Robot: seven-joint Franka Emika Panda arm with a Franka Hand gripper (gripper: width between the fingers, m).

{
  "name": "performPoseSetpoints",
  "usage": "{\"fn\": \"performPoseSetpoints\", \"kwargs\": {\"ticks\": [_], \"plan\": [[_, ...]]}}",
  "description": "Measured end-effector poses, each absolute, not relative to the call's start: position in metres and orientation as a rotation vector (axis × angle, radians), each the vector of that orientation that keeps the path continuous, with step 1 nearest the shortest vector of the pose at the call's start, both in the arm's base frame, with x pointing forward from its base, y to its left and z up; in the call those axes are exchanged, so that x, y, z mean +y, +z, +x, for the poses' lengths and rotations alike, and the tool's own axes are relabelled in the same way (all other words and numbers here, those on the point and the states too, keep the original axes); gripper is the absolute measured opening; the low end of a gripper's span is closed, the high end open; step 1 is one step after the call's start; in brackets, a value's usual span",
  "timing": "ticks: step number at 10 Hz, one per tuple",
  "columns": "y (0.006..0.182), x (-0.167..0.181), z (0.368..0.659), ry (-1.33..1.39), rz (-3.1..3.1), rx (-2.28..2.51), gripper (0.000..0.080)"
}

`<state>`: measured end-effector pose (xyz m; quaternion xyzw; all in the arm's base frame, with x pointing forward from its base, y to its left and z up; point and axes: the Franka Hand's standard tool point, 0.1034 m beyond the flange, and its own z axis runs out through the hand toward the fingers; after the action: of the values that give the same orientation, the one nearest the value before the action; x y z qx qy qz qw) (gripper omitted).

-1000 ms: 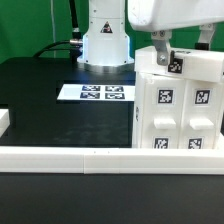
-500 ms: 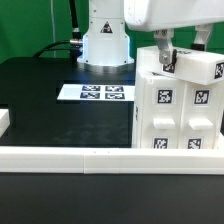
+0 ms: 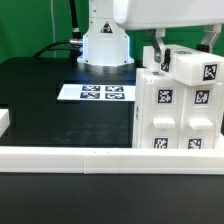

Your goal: Assemble cabinet

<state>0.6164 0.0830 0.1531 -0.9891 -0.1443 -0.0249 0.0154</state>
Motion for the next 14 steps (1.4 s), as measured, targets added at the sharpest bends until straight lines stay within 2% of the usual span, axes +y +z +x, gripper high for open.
{"fn": "performPoseSetpoints", "kwargs": {"ticks": [6, 14], "plan": [[0.1542, 0.0801, 0.6200, -0.098, -3.064, 0.411, 0.0556], [0.1540, 0.0816, 0.6180, -0.065, -2.840, 1.176, 0.0556]]}}
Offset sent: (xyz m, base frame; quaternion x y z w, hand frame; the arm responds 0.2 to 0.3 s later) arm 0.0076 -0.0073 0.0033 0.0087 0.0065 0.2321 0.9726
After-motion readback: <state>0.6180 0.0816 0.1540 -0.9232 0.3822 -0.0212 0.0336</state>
